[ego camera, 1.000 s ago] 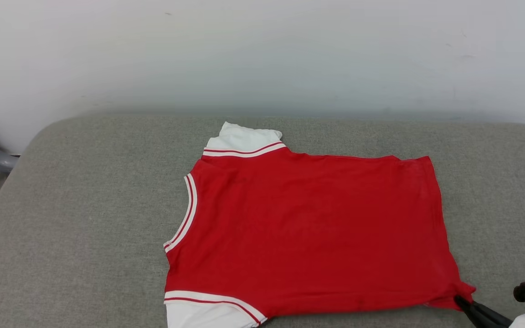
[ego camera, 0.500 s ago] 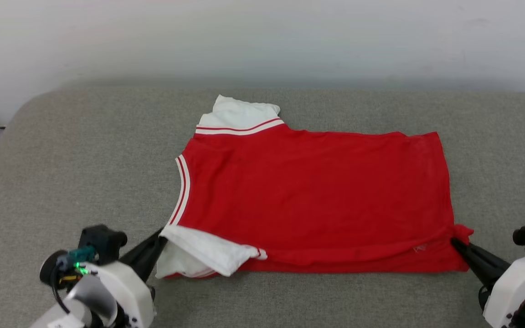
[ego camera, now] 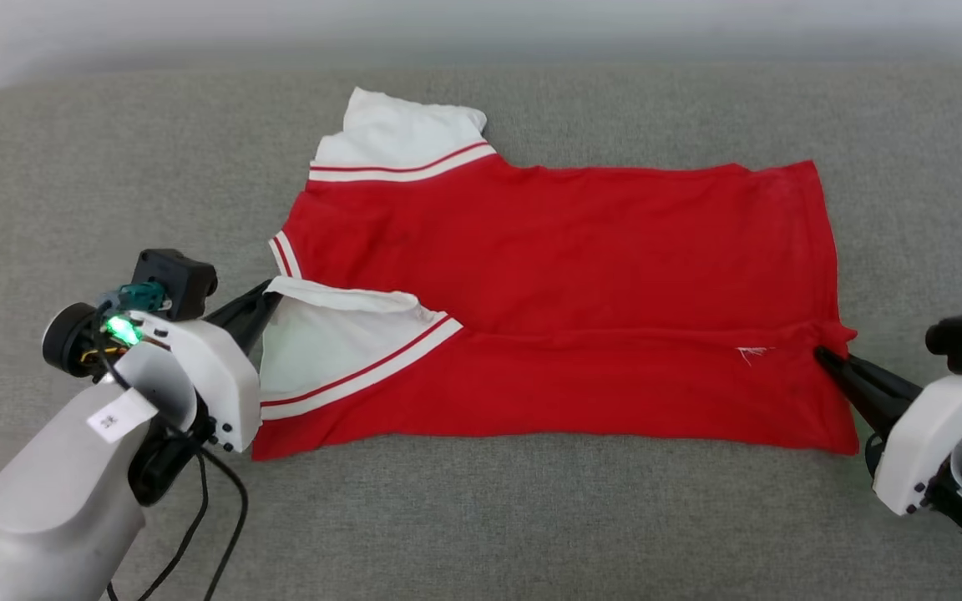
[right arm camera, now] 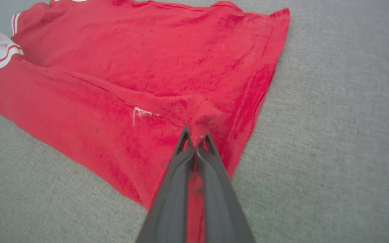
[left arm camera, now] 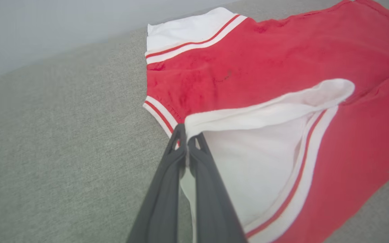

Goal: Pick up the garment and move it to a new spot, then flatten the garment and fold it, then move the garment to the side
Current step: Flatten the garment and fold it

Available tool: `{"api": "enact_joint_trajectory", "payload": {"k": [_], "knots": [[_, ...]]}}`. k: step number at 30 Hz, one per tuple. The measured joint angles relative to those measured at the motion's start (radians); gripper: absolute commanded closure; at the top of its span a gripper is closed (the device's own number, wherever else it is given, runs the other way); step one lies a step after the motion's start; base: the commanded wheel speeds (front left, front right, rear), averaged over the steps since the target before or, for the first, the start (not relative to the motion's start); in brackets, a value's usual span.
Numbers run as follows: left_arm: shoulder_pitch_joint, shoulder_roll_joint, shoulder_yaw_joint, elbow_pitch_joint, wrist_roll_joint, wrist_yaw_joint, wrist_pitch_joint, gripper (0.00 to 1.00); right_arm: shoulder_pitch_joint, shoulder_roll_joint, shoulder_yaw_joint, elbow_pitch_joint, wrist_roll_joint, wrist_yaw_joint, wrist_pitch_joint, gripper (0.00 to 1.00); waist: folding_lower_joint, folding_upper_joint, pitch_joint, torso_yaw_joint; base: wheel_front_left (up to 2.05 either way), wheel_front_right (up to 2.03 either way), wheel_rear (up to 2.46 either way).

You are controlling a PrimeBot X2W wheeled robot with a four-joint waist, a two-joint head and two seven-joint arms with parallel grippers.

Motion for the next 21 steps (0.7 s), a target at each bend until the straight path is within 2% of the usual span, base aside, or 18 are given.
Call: {"api": "enact_joint_trajectory", "payload": {"k": [4, 12, 13, 14, 15, 16, 21], "knots": [[-0.044, -0.012, -0.067, 0.085, -0.035, -0.001, 0.01, 1.0, -0.048, 0.014, 0.033, 0.051, -0.015, 0.0, 0.014, 1.0, 0.0, 0.0, 0.034, -0.011, 0.0, 0.0, 0.0], [-0.071, -0.023, -0.186, 0.19, -0.122, -0.001, -0.035, 1.0, -0.083, 0.037, 0.084, 0.128, -0.028, 0.0, -0.013, 1.0, -0.0001, 0.0, 0.05, -0.018, 0.0, 0.0, 0.0], [-0.075, -0.024, -0.199, 0.199, -0.132, -0.001, -0.043, 1.0, -0.085, 0.039, 0.091, 0.133, -0.034, 0.0, -0.019, 0.9, -0.0001, 0.0, 0.047, -0.018, 0.0, 0.0, 0.0], [-0.077, -0.025, -0.208, 0.211, -0.142, -0.001, -0.048, 1.0, -0.089, 0.045, 0.092, 0.14, -0.032, 0.0, -0.02, 0.54, -0.0001, 0.0, 0.042, -0.018, 0.0, 0.0, 0.0], [-0.08, -0.026, -0.217, 0.221, -0.15, -0.001, -0.053, 0.06, -0.09, 0.05, 0.09, 0.147, -0.03, 0.0, -0.021, 0.0, -0.0001, 0.0, 0.037, -0.017, 0.0, 0.0, 0.0], [-0.082, -0.027, -0.223, 0.229, -0.158, -0.001, -0.058, 0.0, -0.091, 0.054, 0.086, 0.155, -0.033, 0.0, -0.03, 0.0, -0.0001, 0.0, 0.03, -0.016, 0.0, 0.0, 0.0], [-0.129, -0.002, -0.242, 0.244, -0.163, -0.001, -0.112, 0.0, -0.091, 0.055, 0.037, 0.144, -0.062, 0.0, -0.091, 0.0, -0.0002, 0.0, -0.016, -0.004, 0.0, 0.0, 0.0]]}}
